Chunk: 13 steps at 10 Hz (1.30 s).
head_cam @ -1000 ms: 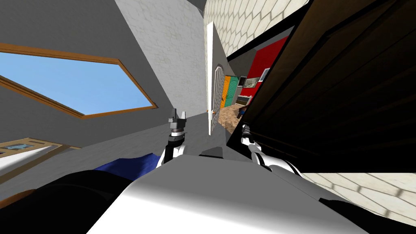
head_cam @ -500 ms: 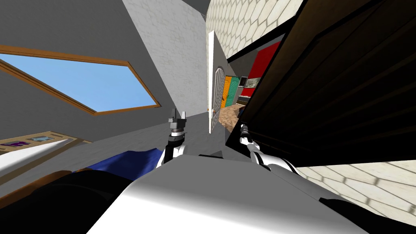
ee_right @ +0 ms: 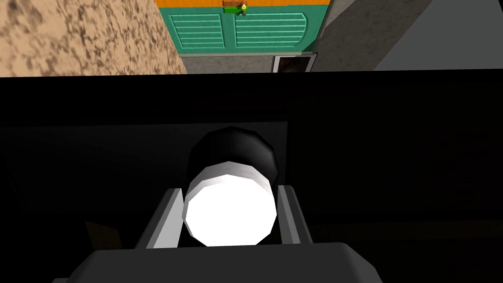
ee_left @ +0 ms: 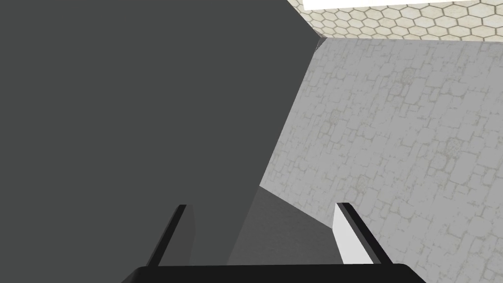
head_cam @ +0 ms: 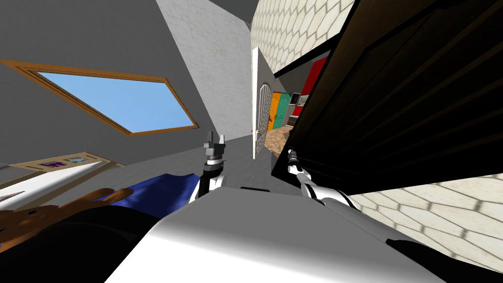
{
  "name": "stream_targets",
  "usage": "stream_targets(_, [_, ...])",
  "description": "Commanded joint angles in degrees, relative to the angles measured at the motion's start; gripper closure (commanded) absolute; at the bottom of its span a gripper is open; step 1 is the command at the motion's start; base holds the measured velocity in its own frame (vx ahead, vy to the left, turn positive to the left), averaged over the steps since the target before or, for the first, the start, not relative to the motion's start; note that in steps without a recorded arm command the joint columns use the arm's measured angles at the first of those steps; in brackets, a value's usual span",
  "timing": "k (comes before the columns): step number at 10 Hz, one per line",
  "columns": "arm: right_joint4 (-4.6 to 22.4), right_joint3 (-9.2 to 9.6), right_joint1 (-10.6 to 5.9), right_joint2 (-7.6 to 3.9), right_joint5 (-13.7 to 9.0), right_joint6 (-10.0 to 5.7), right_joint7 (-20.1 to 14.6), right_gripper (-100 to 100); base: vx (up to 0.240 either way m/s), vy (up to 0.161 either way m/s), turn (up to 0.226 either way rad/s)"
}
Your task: Pull the door open
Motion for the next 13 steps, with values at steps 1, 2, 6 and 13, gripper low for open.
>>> stream_targets(1, [-1.25, 0.72, 0.45, 0.37, 0.36, 0.47, -0.36, 100, -0.184, -0.063, 0.052])
stream_targets(2, [-1.25, 0.72, 0.45, 0.37, 0.36, 0.47, -0.36, 100, -0.115, -0.024, 0.030])
stream_targets(6, [-0.92, 2.10, 0.06, 0.95, 0.98, 0.28, -1.05, 100, -0.121, -0.042, 0.037])
stream_targets(13, [-1.81, 5.35, -0.53, 2.03, 2.45, 0.46, -2.83, 100, -0.159, -0.062, 0.048])
